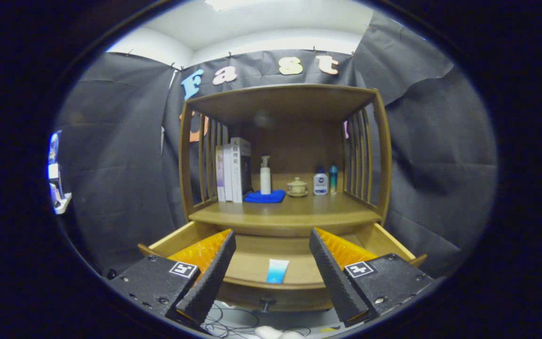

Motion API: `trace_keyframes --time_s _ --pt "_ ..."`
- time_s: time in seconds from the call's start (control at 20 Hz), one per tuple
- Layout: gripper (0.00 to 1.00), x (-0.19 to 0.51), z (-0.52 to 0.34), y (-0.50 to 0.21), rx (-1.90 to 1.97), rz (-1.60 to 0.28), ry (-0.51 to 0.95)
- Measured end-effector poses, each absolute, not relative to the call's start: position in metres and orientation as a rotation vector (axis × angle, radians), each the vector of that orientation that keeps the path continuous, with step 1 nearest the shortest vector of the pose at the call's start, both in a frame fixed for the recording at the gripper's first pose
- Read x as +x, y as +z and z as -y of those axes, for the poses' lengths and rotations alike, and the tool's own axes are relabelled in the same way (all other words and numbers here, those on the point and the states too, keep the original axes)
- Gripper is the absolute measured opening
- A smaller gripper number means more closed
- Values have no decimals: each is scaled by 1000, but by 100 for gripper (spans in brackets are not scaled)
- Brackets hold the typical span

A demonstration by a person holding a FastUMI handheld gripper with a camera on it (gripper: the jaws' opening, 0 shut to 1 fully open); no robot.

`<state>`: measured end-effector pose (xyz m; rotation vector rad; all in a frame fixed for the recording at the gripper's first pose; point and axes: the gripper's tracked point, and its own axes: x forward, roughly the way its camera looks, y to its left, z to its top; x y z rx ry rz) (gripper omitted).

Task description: Pull open the drawer, take out the items inside it, and place them on the countertop above the cabinet.

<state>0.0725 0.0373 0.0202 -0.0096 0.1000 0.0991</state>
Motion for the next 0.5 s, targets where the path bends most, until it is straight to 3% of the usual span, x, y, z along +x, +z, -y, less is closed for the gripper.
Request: trace_keyframes --time_s 0.25,0.5 --pt "99 121 -48 49 -11 -153 103" --pt "99 166 -57 31 -6 -310 114"
